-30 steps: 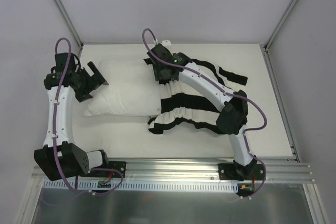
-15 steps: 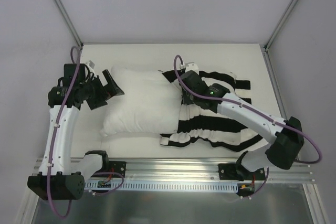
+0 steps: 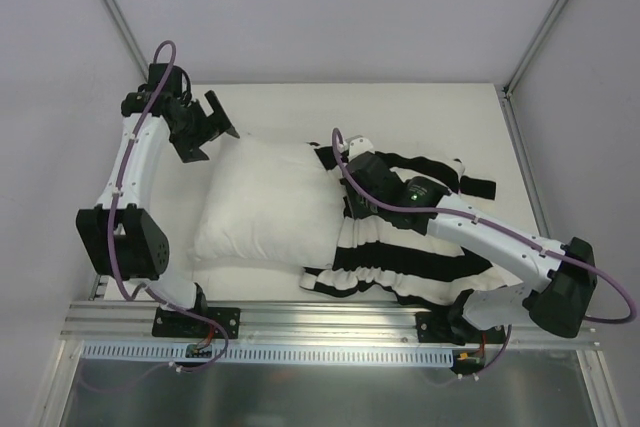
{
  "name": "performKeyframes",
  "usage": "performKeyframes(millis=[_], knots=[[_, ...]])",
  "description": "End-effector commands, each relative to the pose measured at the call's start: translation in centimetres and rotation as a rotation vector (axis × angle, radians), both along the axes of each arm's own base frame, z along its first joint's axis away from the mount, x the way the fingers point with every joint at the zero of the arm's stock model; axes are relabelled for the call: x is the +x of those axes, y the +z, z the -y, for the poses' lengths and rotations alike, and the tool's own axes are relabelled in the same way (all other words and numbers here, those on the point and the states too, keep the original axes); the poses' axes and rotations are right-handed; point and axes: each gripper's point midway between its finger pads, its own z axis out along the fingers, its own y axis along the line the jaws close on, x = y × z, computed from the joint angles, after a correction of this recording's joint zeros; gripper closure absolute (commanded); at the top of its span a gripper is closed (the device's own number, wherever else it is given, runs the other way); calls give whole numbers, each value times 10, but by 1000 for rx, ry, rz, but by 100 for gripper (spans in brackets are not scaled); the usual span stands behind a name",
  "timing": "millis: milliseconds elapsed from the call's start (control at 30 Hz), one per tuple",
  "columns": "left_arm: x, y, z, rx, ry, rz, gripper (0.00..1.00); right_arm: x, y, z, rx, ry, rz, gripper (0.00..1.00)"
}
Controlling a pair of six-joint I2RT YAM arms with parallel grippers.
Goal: Remove the pillowcase from the pillow
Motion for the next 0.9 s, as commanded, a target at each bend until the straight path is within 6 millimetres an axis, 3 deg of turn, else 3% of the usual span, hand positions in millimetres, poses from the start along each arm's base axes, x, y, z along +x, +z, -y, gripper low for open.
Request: performKeyframes(millis=[0, 67, 100, 233, 367, 400, 433, 467, 500, 533, 567, 600, 800, 833, 867], knots=[[36, 31, -4, -2, 20, 101, 1, -14, -8, -4, -28, 59, -49, 99], [50, 22, -3, -6, 18, 78, 1, -15, -12, -3, -47, 61, -58, 99], [58, 27, -2, -9, 13, 94, 1, -15, -12, -3, -50, 63, -58, 99], [71, -9, 5, -15, -23, 8, 1, -15, -16, -2, -64, 59, -64, 99], [50, -51, 9, 3, -26, -114, 1, -9, -12, 1, -88, 30, -47, 99], [43, -56, 21, 4, -72, -128, 2, -7, -11, 3, -96, 18, -47, 99], [39, -59, 26, 2, -93, -138, 9, -4, -8, 5, -105, 7, -33, 96], [34, -61, 31, -3, -118, -141, 22, -2, -4, 5, -106, 0, -24, 74], [27, -66, 38, -5, -157, -152, 42, 3, 7, 2, -95, -6, -4, 57], [23, -61, 41, -9, -170, -136, 93, 7, 11, 5, -120, -19, 14, 40], [16, -65, 42, -14, -175, -151, 100, 11, 18, 4, -121, -30, 32, 17], [12, -63, 43, -21, -185, -144, 100, 18, 36, 0, -103, -41, 65, 11], [-2, -43, 38, 11, -171, -64, 100, 62, 69, -23, -149, -120, 162, 3], [-4, -39, 37, 11, -171, -53, 100, 70, 87, -31, -108, -136, 184, 3], [-5, -37, 38, 8, -171, -47, 100, 81, 75, -36, -133, -155, 165, 3]])
